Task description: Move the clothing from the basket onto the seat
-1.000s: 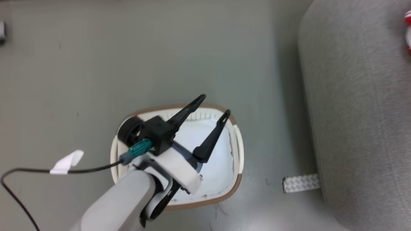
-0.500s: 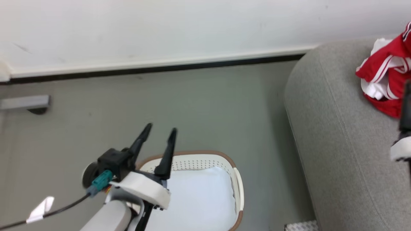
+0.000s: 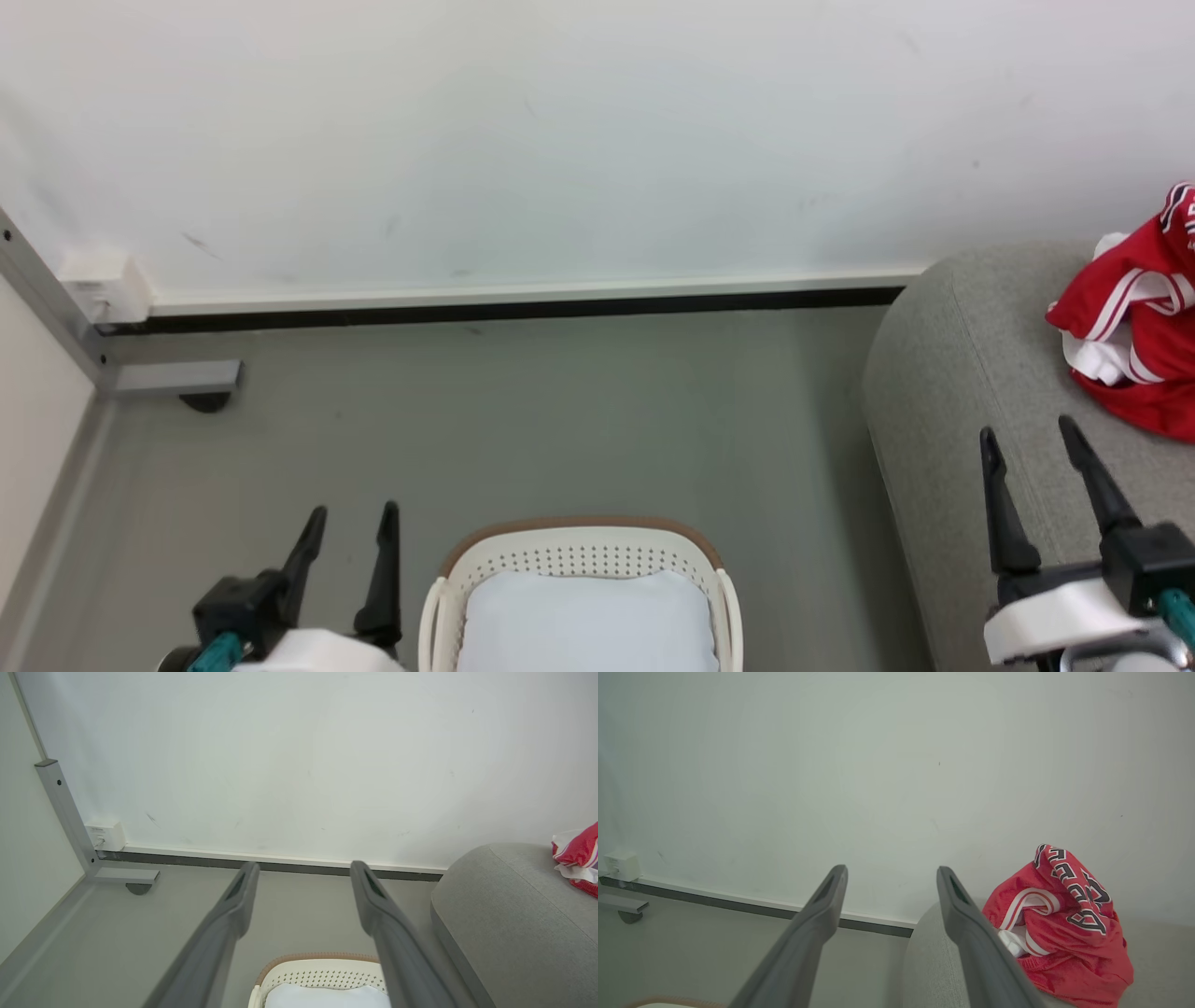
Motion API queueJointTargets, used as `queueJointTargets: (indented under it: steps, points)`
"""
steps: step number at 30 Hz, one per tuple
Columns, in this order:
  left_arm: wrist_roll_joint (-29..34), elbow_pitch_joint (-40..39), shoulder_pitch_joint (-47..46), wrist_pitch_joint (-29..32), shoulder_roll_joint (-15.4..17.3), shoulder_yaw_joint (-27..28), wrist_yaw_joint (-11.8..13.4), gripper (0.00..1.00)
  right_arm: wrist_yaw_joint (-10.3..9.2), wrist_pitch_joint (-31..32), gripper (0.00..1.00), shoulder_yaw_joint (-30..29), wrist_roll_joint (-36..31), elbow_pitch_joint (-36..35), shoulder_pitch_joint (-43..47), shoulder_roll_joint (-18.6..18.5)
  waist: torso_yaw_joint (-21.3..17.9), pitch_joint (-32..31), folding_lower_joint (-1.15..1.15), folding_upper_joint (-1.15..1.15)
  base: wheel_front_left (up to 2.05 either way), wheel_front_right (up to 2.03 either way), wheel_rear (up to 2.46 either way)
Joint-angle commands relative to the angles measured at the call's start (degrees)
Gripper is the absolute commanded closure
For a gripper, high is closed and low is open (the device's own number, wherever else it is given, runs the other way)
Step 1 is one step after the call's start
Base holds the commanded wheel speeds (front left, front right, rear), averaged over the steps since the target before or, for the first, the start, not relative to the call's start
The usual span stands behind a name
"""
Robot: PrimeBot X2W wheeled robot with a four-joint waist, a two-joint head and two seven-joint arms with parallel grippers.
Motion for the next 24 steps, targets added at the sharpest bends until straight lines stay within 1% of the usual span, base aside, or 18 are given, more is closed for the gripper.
queueJointTargets:
  steps: [1, 7, 12, 20, 24]
  points:
    - [1.4, 0.0, 1.3, 0.0, -0.4, 0.9, -0.5, 0.0, -0.14, 0.1, 0.0, -0.1, -0.1, -0.8, 1.4, 0.1, 0.7, -0.9, 0.02, 0.0, 0.0, 0.0, 0.0]
    - [4.8, 0.4, 5.1, 0.0, -3.1, 6.4, -4.4, 0.0, -0.14, 0.1, 0.0, 0.7, -0.7, -1.8, 7.0, 1.0, 1.4, -2.4, 0.02, 0.0, 0.0, 0.0, 0.0]
    - [7.6, 1.5, 6.9, 0.0, -5.2, 10.2, -6.7, 0.0, -0.15, 0.1, 0.0, 1.1, 0.1, -1.2, 9.4, 1.5, 1.4, -2.9, 0.02, 0.0, 0.0, 0.0, 0.0]
    - [11.8, 3.3, 7.6, 0.0, -8.0, 13.5, -10.0, 0.0, -0.14, 0.1, 0.0, 2.4, 2.5, -0.1, 10.4, 1.6, 1.5, -3.1, 0.02, 0.0, 0.0, 0.0, 0.0]
    - [12.8, 3.8, 7.3, 0.0, -8.8, 14.4, -10.8, 0.0, -0.14, 0.1, 0.0, 2.8, 2.9, 0.3, 10.5, 1.6, 1.6, -3.1, 0.02, 0.0, 0.0, 0.0, 0.0]
